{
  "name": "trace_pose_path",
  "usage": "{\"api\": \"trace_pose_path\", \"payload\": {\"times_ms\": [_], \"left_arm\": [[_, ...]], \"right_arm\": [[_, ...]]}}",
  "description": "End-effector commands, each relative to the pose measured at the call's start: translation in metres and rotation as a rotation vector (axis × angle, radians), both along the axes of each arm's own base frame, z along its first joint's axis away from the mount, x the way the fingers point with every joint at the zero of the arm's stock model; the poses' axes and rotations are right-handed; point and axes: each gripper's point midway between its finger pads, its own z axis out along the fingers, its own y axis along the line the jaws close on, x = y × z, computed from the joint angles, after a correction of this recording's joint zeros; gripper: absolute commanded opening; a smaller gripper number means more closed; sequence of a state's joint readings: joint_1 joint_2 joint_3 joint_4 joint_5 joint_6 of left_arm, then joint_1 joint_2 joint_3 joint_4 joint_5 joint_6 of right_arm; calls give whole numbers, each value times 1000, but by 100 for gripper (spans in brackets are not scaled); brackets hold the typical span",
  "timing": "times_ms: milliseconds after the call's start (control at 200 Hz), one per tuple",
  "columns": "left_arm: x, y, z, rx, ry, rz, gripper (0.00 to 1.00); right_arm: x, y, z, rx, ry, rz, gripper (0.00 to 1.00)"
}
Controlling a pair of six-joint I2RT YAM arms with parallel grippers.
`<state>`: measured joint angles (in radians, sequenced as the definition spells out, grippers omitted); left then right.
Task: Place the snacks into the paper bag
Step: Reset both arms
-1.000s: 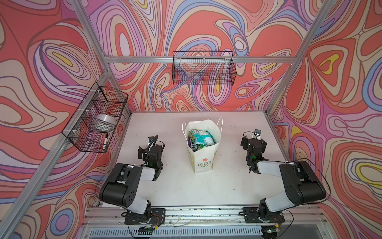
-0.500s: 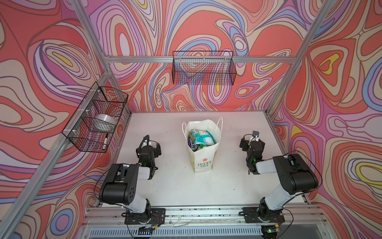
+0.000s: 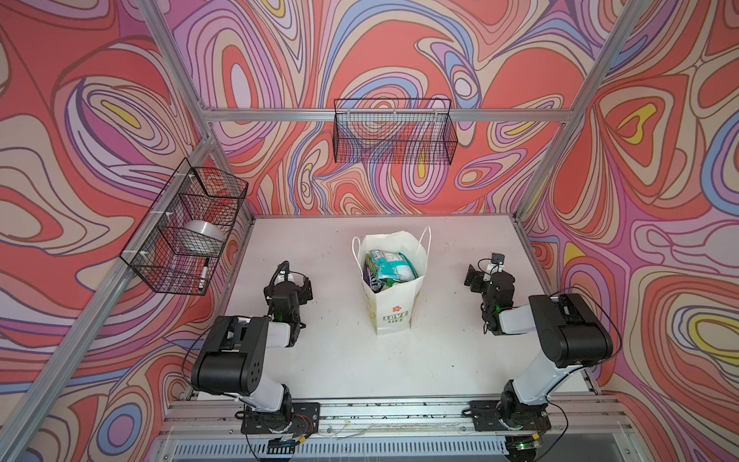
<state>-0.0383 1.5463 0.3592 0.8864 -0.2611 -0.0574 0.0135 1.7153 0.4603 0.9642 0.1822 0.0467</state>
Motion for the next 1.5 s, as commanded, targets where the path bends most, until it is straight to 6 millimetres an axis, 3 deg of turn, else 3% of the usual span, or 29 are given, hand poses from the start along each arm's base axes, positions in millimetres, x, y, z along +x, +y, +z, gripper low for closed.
{"api": "trace_pose_path", "payload": {"times_ms": [0,321,1407,1492], "left_arm": [[5,0,9,-10,-34,1,100],[6,-10,10,19,-40,-39,100],[9,-11,6,-7,-16,-63,100],[13,-28,3,-54,16,-200,100]], "right_arm": [[3,3,-3,18,11,22,98],[1,8,2,-19,-8,30,98],[3,11,0,-18,-1,43,98],[4,12,-2,-8,10,54,98]]}}
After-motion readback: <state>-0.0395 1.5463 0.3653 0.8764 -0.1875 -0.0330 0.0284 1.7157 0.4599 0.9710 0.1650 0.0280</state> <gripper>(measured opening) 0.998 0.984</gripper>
